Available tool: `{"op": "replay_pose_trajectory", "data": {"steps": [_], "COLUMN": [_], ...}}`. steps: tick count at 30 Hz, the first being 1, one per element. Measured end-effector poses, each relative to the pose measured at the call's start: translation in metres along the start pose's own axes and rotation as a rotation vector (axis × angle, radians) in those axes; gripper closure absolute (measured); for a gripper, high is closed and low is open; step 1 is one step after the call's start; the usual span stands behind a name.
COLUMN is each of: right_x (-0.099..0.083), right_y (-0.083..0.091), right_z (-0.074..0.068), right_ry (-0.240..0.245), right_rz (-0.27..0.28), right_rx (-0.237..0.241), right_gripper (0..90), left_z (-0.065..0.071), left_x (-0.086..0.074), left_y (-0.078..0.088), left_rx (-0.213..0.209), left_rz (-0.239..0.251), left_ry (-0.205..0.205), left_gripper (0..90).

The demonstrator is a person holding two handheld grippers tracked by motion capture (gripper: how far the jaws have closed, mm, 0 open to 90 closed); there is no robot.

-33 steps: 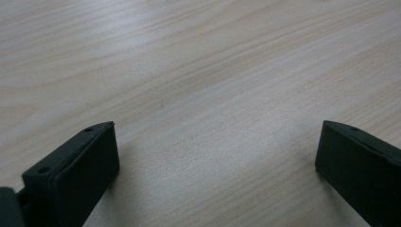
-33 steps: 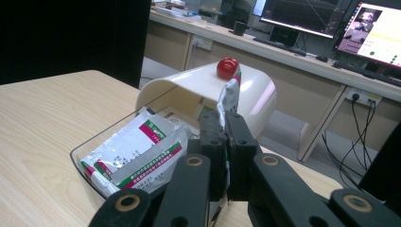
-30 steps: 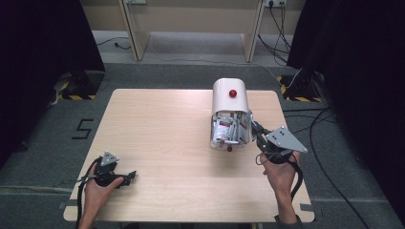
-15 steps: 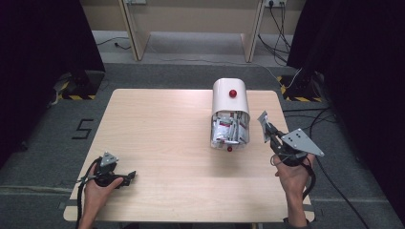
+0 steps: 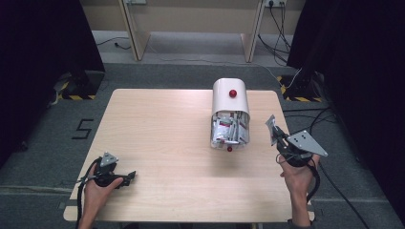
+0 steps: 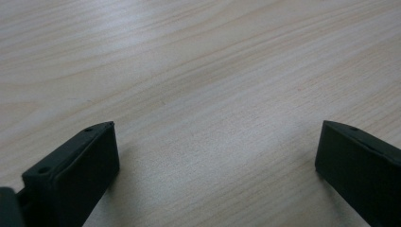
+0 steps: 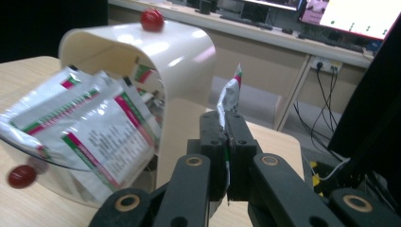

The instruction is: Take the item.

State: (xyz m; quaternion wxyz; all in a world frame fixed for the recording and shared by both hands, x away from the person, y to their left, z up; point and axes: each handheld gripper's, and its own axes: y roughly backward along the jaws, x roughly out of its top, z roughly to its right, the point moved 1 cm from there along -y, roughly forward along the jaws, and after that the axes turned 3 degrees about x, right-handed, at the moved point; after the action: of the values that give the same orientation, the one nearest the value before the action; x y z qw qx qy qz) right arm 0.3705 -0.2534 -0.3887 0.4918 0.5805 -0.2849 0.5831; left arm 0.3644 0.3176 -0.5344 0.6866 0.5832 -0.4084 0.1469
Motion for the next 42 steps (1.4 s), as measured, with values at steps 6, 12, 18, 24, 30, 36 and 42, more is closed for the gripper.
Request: {"op": "replay_pose_trajectory", "data": {"steps": [6,12,18,24,30,36,42], "right_x": [-0.015,-0.029,-0.037,-0.042,-0.051,-0.06,-0.065], "right_y": [-0.009,-0.02,-0.026,-0.031,-0.04,-0.048,-0.054], "right_z": [0.01,0.015,0.015,0.014,0.011,0.01,0.007], "right_ry": [-0.02,-0.033,-0.038,-0.043,-0.05,-0.065,-0.064], "right_rz": [-0.04,-0.091,-0.109,-0.127,-0.156,-0.183,-0.206], "right_rx": [-0.014,-0.02,-0.012,-0.003,0.016,0.04,0.052], "right_gripper": [88.4,88.4,88.4,88.4,88.3,88.3,88.3], "left_z": [0.0,0.0,0.0,-0.001,-0.001,-0.002,-0.002], "left_x": [0.0,0.0,0.0,-0.001,-0.001,-0.001,-0.001], "left_y": [0.0,0.0,0.0,0.001,0.001,0.001,0.002], "left_rx": [0.0,0.0,-0.002,-0.006,-0.006,-0.006,-0.004], "left_rz": [0.0,0.0,0.0,0.001,0.002,0.001,0.0], "left_ry": [0.0,0.0,-0.001,-0.002,-0.002,-0.003,-0.003], "left_gripper": [0.0,0.0,0.0,0.0,0.0,0.0,0.0]}}
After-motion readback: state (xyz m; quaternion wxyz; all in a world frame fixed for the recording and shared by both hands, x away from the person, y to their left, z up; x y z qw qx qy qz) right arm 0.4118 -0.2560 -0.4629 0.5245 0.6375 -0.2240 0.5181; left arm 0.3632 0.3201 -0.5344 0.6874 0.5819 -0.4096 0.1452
